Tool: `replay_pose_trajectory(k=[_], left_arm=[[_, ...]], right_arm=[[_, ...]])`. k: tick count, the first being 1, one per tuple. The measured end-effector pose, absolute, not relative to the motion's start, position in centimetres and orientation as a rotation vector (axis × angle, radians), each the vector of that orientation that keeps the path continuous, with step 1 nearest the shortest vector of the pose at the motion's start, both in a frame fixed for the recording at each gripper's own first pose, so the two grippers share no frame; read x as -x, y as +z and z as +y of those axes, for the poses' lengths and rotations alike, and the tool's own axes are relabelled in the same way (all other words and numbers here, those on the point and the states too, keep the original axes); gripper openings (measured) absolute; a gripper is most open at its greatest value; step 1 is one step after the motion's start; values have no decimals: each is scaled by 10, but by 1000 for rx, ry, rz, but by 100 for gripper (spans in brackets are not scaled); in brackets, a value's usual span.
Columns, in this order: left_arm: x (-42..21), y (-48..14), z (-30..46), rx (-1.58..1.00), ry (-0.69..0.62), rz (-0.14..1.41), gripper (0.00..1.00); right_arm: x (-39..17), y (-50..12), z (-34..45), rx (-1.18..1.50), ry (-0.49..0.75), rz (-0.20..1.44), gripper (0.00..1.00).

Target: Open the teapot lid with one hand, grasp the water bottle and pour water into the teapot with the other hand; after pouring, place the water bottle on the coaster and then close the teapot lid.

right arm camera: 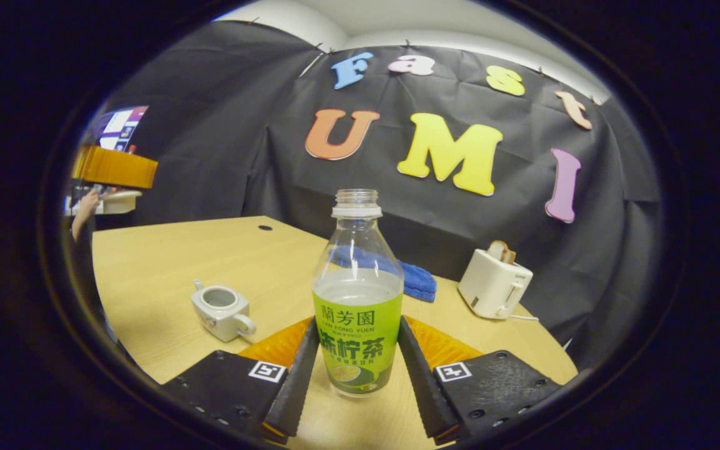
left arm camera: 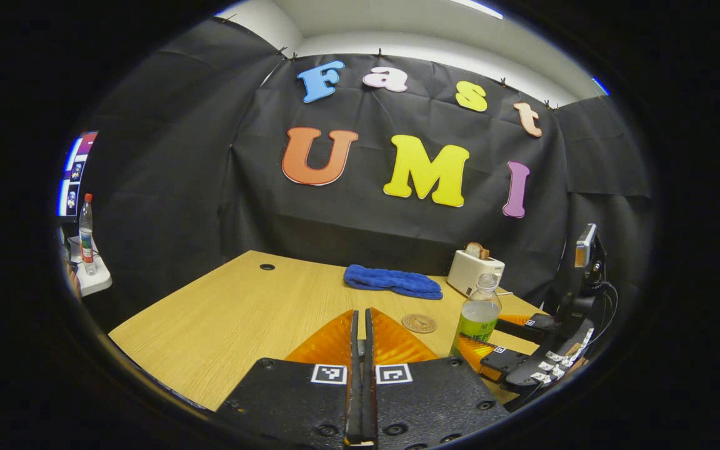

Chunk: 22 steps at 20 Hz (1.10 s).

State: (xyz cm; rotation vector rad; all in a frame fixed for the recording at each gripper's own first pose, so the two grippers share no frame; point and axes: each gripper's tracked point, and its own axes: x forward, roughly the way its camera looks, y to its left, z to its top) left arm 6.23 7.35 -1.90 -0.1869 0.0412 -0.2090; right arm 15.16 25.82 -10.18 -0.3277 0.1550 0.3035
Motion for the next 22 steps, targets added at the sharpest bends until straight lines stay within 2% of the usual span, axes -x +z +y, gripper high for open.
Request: replay_pose_trajectory(k=[13, 22], left_arm=[[-55, -19, 83, 160, -242, 44, 3], [-52, -17, 94, 118, -220, 28, 3]], right_arm=[[-172, -115, 256, 770, 187, 178, 72], [-184, -112, 259, 1160, 110, 89, 73]])
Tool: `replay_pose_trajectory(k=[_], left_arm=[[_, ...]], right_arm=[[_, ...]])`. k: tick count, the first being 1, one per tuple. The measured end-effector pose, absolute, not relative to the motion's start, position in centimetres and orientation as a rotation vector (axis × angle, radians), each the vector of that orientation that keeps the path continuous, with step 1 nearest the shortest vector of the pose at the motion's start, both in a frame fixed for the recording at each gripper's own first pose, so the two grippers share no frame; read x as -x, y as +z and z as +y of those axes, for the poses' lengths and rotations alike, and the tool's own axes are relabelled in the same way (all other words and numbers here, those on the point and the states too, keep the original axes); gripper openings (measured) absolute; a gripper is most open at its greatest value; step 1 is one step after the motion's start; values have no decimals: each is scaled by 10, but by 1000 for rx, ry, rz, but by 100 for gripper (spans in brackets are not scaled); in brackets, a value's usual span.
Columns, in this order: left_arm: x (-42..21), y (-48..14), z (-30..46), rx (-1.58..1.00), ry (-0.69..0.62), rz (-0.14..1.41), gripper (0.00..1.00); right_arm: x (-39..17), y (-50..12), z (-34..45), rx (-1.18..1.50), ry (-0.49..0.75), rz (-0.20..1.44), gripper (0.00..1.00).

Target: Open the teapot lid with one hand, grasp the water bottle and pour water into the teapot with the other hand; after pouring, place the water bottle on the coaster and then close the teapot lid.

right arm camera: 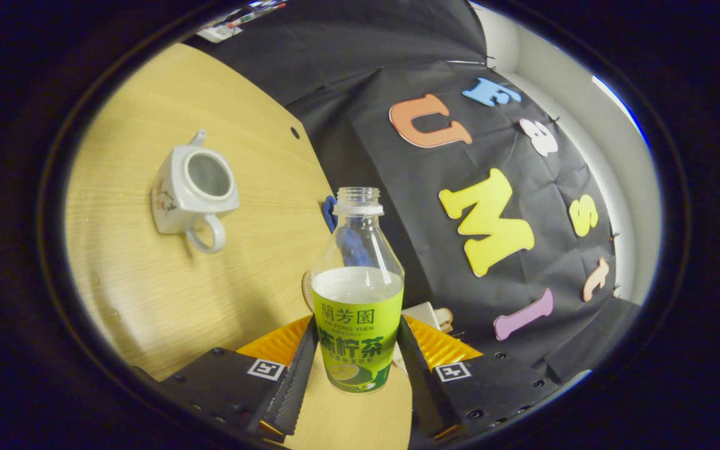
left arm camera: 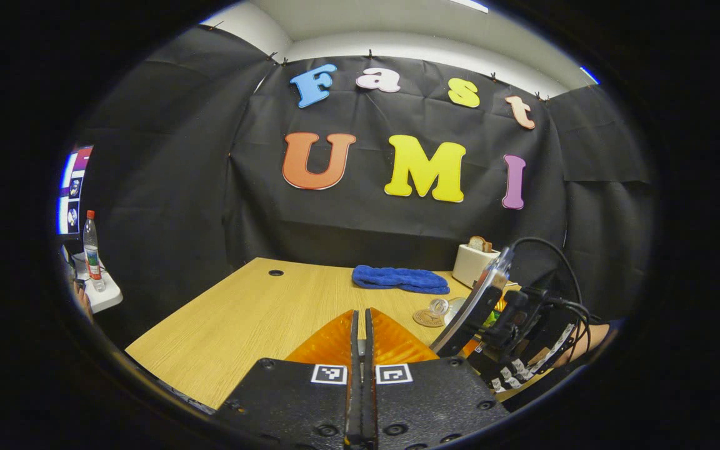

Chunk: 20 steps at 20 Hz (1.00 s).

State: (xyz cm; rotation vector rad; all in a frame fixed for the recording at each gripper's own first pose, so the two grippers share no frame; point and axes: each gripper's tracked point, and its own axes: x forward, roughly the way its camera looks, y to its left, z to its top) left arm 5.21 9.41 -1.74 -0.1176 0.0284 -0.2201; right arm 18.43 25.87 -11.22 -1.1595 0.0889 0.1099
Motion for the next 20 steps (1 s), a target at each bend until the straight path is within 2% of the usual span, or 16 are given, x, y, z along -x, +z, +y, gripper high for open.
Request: replay_pose_trajectory(k=[12, 20], left_arm=[[-51, -16, 95, 102, -223, 25, 3], [-50, -21, 93, 80, -235, 33, 3]], right_arm=[[-171, -102, 288, 1607, 68, -144, 72], [-170, -80, 310, 1828, -11, -337, 72]])
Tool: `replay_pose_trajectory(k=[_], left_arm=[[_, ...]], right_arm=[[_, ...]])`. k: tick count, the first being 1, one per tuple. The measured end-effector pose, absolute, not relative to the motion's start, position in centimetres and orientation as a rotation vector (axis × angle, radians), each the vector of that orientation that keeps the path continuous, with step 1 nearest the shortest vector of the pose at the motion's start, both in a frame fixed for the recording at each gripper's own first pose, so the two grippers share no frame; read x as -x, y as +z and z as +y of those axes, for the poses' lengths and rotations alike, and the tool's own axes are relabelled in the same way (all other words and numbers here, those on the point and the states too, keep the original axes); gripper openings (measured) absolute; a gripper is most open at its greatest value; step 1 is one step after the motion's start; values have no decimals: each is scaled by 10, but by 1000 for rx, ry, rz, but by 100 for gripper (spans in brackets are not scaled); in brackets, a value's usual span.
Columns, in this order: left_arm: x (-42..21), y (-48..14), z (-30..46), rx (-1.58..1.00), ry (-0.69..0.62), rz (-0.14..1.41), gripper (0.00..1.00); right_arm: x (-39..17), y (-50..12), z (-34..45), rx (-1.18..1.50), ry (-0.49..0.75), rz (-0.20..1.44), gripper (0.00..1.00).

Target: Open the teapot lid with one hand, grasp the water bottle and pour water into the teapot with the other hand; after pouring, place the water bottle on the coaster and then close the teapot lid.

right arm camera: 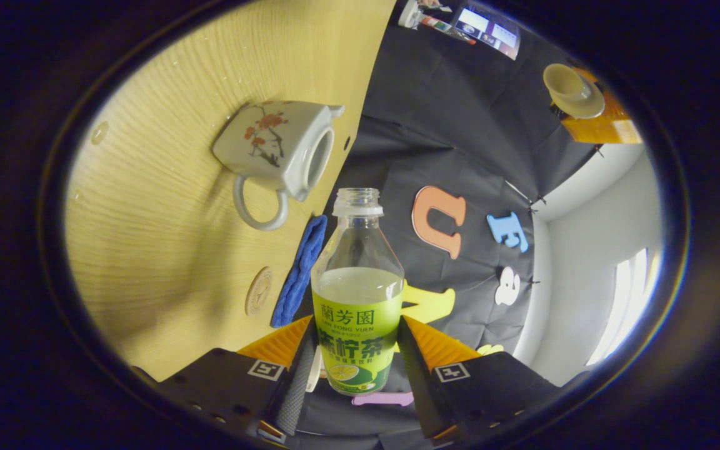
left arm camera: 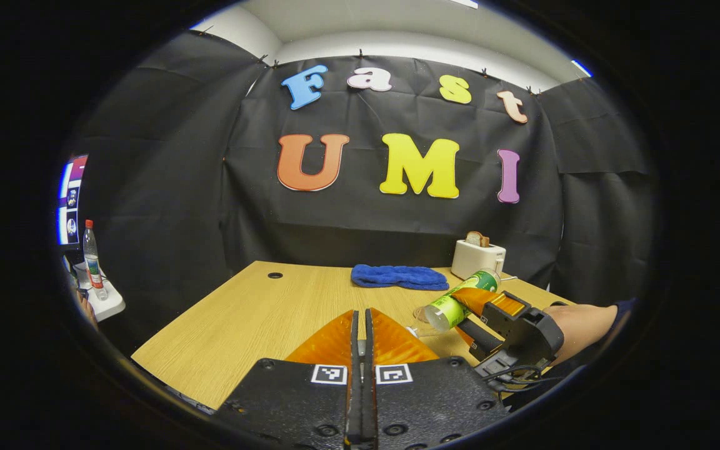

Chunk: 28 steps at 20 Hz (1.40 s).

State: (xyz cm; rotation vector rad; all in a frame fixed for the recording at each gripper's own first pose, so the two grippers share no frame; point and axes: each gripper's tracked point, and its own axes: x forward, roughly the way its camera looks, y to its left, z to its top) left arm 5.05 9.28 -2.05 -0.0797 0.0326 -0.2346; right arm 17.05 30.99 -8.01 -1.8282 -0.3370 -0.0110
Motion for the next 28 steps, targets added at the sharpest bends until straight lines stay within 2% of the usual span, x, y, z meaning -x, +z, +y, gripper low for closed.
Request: replay_pose_trajectory(k=[9, 23, 26, 27, 28], left_arm=[[-54, -25, 96, 87, -225, 47, 3], [-54, -27, 97, 82, -224, 55, 2], [-54, -28, 98, 82, -225, 60, 2], [-54, -28, 98, 81, -225, 59, 3], [-54, -29, 97, 82, -227, 62, 2]], right_arm=[[-169, -66, 319, 1894, -88, -426, 72], [-164, -54, 329, 2028, -109, -522, 75], [-161, -50, 331, 2082, -116, -521, 72], [-161, -51, 332, 2104, -114, -527, 75], [-159, -50, 334, 2123, -112, -536, 72]])
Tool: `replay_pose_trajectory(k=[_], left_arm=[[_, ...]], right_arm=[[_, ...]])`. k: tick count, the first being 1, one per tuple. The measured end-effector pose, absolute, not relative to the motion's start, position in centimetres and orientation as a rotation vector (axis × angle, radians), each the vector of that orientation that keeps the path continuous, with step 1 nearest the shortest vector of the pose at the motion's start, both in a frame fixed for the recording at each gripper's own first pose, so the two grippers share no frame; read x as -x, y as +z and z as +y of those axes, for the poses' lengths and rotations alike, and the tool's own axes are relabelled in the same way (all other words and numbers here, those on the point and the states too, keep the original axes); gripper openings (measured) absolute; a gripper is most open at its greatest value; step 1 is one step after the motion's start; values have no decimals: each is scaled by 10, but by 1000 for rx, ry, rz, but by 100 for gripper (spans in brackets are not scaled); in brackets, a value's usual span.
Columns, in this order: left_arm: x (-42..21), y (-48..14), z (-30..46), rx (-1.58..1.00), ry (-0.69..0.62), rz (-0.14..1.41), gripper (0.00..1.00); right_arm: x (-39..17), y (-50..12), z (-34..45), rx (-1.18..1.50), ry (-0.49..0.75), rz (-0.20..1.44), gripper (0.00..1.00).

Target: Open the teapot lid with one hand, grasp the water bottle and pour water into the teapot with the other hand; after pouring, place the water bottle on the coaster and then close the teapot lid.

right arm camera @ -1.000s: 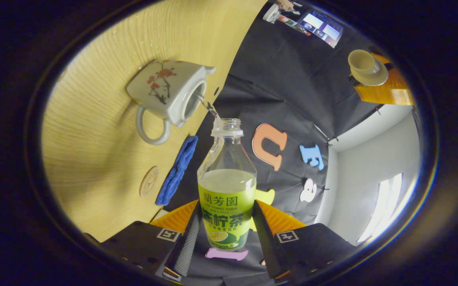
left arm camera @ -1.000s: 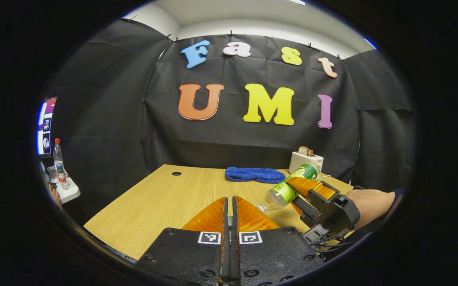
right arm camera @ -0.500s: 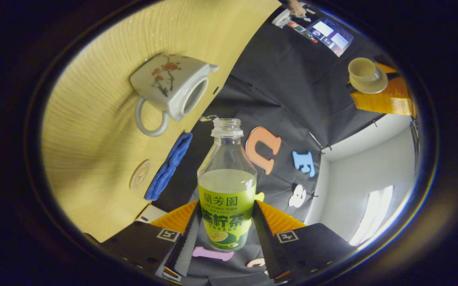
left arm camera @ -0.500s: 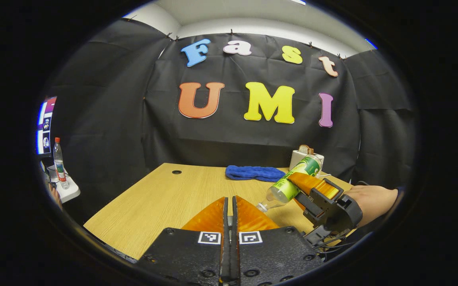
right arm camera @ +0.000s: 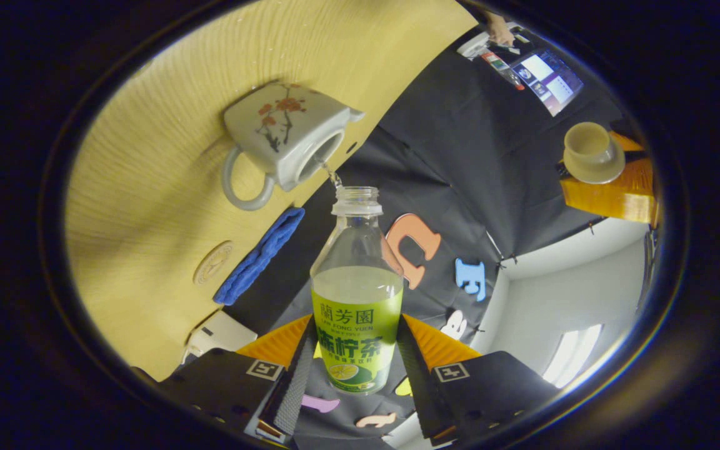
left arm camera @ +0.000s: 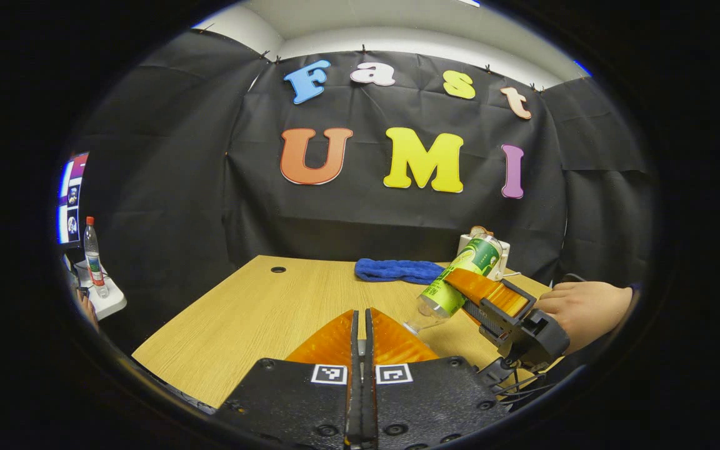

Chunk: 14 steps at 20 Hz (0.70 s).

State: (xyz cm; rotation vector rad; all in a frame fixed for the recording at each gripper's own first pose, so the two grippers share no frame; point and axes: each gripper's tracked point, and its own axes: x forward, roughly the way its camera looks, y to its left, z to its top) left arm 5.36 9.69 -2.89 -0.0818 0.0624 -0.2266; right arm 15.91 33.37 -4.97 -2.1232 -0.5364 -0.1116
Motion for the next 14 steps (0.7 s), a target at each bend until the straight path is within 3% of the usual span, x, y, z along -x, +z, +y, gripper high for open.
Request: replay_pose_trajectory(k=[14], left_arm=[[-58, -35, 106, 74, -189, 79, 3]], right_arm=[[-153, -44, 334, 2136, -124, -562, 75]])
